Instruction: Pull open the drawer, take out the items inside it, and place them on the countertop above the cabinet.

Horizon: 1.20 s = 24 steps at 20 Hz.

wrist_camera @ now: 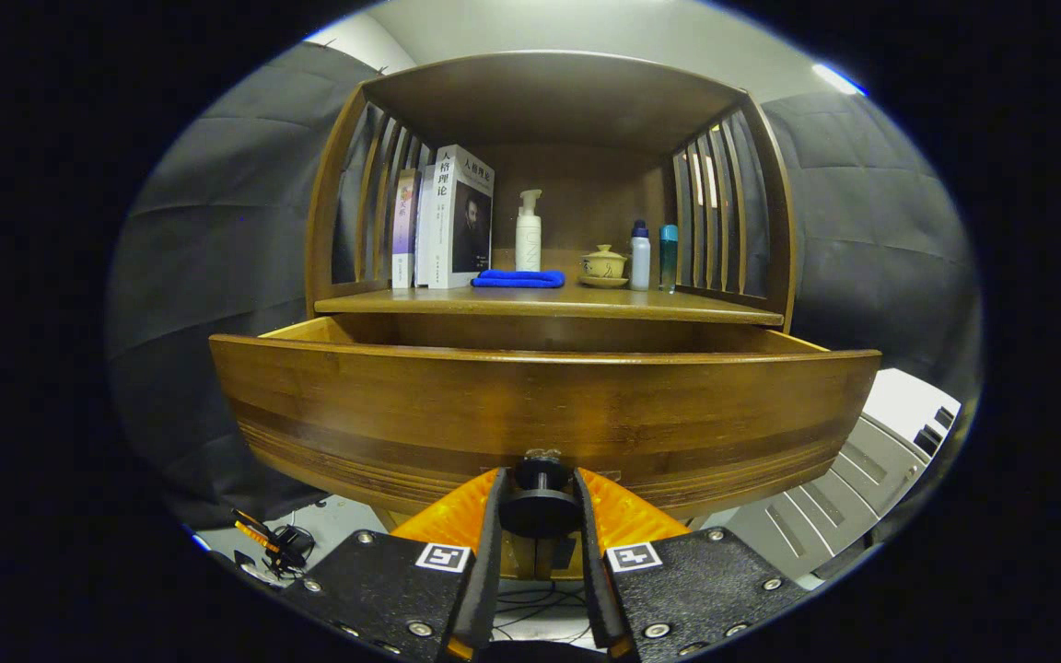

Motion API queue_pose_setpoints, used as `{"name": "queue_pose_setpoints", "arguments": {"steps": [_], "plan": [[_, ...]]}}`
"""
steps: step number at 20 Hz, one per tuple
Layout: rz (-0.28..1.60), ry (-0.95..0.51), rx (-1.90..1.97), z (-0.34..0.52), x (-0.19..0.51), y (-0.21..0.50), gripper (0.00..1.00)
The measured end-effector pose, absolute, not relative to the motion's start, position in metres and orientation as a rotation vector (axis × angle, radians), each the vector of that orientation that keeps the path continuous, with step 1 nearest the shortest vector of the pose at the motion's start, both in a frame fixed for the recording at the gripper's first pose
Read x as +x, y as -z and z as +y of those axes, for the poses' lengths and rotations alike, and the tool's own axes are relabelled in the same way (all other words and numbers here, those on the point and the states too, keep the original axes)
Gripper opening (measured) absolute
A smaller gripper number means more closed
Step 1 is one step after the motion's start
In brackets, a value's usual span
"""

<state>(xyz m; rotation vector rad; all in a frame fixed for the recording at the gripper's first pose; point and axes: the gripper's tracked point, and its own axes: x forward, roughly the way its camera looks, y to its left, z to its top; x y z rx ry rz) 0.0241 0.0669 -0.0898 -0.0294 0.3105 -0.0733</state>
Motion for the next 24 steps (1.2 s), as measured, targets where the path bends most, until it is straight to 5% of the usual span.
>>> {"name": "queue_pose_setpoints", "arguments": {"steps": [21,24], "plan": [[0.326,0.026,-0.022,0.083,-0.032,0.089,0.41],[0.244,0.013,0.012,0.082,-0.037,0.060,0.54]]}}
